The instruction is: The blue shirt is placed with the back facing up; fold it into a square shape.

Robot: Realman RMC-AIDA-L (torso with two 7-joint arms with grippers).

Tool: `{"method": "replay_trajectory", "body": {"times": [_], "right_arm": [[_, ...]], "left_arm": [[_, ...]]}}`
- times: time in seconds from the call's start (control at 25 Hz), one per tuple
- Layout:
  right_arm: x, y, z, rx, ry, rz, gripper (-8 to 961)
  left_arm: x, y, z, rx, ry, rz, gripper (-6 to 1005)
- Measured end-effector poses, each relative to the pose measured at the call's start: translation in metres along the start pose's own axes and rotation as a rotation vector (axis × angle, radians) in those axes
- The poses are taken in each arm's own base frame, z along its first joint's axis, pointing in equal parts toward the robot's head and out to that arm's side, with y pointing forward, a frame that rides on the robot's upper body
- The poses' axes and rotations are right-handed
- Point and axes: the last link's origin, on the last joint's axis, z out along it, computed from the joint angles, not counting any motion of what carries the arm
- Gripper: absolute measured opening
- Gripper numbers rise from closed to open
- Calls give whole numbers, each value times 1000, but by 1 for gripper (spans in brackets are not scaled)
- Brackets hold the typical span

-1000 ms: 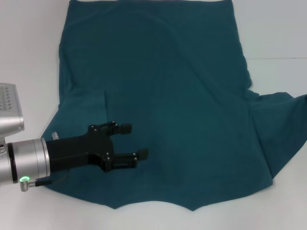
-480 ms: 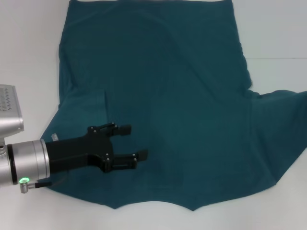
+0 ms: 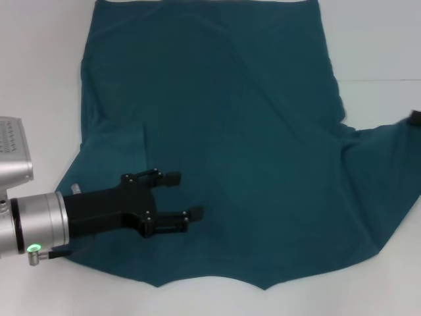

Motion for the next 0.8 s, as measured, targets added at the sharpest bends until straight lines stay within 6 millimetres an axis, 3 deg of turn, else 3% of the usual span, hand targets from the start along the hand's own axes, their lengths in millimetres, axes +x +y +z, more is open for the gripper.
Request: {"method": "replay_trajectory", "body": {"times": [0.16, 0.2, 0.28, 0.64, 0.8], "right_arm": [[-4, 28, 14, -89, 32, -55, 127], [-5, 42, 22, -125, 53, -81, 129], [-4, 50, 28, -141, 66, -98, 133], [26, 129, 71, -299, 209, -309, 150], [30, 140, 75, -322, 238, -339, 158]], "left_arm": [[1, 0, 1, -1, 0, 2, 889], [1, 0, 1, -1, 0, 2, 889], [1, -1, 0, 3, 2, 2, 889], [-2, -5, -1, 33, -3, -11, 888], [-2, -5, -1, 39, -7, -20, 888]]}}
